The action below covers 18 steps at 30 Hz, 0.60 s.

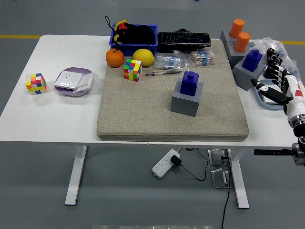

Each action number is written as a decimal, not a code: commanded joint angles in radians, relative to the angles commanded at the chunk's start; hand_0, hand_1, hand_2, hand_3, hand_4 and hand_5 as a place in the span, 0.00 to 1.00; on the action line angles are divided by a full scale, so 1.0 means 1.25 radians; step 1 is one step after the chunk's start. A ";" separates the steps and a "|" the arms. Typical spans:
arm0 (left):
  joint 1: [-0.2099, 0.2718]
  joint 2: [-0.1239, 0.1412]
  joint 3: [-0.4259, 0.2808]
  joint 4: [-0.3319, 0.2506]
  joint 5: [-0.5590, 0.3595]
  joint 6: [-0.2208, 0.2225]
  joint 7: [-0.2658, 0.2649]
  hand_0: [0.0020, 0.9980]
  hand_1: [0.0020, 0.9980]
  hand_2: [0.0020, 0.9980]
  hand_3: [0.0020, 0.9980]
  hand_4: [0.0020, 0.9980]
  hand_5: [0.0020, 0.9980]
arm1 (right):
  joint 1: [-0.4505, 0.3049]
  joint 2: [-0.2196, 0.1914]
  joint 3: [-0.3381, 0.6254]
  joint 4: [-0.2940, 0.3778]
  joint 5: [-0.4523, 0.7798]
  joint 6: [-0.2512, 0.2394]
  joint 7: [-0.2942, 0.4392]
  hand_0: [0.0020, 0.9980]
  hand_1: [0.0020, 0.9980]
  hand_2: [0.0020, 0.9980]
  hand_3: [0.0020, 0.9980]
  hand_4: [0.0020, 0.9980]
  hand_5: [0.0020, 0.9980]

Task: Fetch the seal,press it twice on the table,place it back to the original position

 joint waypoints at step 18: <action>0.000 0.004 0.005 -0.001 0.001 0.000 -0.001 0.83 0.79 0.76 0.81 0.74 0.34 | 0.000 -0.003 -0.005 0.000 0.000 -0.001 -0.002 0.91 0.87 0.86 0.85 0.91 0.27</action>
